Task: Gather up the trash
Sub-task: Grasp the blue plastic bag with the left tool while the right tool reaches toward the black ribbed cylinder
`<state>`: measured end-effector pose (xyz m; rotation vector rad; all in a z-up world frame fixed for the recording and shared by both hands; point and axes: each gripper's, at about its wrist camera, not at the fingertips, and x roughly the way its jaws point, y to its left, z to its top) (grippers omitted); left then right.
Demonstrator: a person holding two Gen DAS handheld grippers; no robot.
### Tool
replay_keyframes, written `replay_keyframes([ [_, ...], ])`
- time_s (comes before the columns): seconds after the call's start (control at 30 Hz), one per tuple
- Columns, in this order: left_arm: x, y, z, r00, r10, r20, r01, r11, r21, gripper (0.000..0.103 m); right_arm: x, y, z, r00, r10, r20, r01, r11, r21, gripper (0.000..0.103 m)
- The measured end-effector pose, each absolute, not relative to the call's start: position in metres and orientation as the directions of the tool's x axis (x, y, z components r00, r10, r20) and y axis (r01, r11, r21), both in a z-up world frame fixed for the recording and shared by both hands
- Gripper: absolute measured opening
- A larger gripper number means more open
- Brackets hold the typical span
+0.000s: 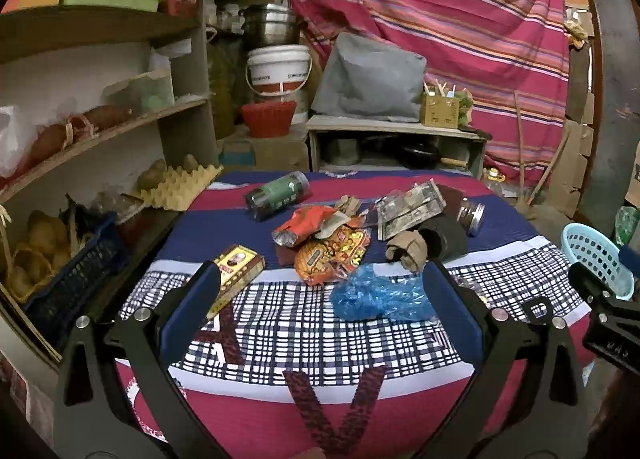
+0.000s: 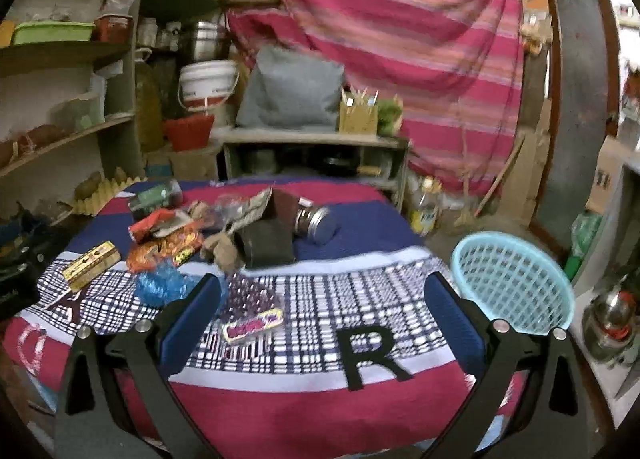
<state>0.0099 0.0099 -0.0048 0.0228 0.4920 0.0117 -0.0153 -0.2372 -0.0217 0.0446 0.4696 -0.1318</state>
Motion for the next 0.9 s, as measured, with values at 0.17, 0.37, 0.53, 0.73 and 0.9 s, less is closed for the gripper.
replay_keyframes([
  [0.17,0.021,0.014,-0.008,0.870,0.019,-0.492,-0.006,1.000,0.028,0.098,-0.007,-0.249,-0.023,0.884,-0.086,-0.460,0.135,0.988,0.074,0.099],
  [0.37,0.049,0.016,0.004,0.879,0.058,-0.473,-0.016,0.996,0.093,0.098,0.030,-0.246,-0.009,0.883,-0.150,-0.446,0.151,0.988,-0.033,0.099],
  [0.53,0.092,0.019,0.021,0.896,0.115,-0.429,-0.055,0.987,0.150,0.098,0.080,-0.242,-0.001,0.867,-0.140,-0.479,0.127,0.990,-0.058,0.099],
  [0.73,0.119,0.019,0.009,0.897,0.081,-0.435,-0.049,0.995,0.085,0.098,0.118,-0.247,-0.003,0.873,-0.117,-0.474,0.129,0.992,-0.009,0.099],
  [0.9,0.131,0.002,-0.048,0.821,0.036,-0.570,0.031,0.994,0.106,0.098,0.115,-0.255,-0.035,0.858,-0.102,-0.503,0.103,0.994,-0.026,0.099],
])
